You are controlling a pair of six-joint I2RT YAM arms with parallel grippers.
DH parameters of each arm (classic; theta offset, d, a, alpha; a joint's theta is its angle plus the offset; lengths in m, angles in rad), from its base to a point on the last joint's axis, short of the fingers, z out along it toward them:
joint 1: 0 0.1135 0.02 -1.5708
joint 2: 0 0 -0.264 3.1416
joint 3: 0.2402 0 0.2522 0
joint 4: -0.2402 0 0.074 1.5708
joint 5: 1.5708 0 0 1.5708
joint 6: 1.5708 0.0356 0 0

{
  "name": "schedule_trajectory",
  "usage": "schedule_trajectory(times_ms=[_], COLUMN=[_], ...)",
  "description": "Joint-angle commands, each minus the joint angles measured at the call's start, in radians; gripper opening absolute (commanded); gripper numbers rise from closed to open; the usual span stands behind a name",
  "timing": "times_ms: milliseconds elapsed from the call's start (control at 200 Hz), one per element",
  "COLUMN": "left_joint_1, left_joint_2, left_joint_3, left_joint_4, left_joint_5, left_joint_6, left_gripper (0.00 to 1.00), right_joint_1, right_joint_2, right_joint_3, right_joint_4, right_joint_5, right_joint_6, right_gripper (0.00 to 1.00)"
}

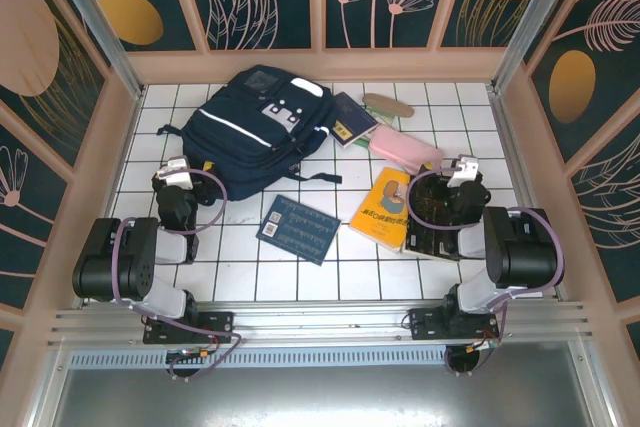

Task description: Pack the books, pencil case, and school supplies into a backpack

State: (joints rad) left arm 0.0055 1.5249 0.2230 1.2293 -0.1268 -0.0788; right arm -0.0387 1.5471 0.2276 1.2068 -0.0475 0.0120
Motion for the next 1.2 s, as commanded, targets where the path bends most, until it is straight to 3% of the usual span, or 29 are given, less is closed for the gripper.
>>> schedule_trajectory(times_ms=[0,821,886,976,1041,1116,1196], left_joint_1=[-0.006,-0.006,-0.006,-0.012,-0.039,-0.140,-0.197], left_joint_2=[-0.008,-0.024,-0.130,-0.304,-0.458,-0.564,-0.619], left_joint_3=[0.015,0.015,0.034,0.094,0.147,0.269,0.403], left_joint_4=[0.036,0.036,-0.087,-0.279,-0.431,-0.689,-0.907], left_joint_5=[0.016,0.017,0.008,-0.012,0.007,-0.043,0.066], left_joint_6=[0.005,0.003,0.003,-0.004,0.024,0.053,0.001], left_gripper=[0.99,0.99,0.99,0.99,0.99,0.99,0.99], right_joint_1=[-0.005,-0.026,-0.031,0.002,0.087,0.227,0.399], right_joint_2=[-0.011,-0.012,-0.032,-0.184,-0.318,-0.456,-0.534], right_joint_3=[0.023,0.017,0.023,0.103,0.083,0.085,0.171], right_joint_4=[0.007,0.016,-0.003,-0.260,-0.238,-0.257,-0.391], right_joint_5=[-0.012,-0.054,-0.101,-0.115,-0.067,0.013,0.084], right_joint_6=[-0.004,0.006,-0.002,-0.053,-0.068,-0.088,-0.134], right_gripper=[0.99,0.99,0.99,0.99,0.99,0.99,0.99])
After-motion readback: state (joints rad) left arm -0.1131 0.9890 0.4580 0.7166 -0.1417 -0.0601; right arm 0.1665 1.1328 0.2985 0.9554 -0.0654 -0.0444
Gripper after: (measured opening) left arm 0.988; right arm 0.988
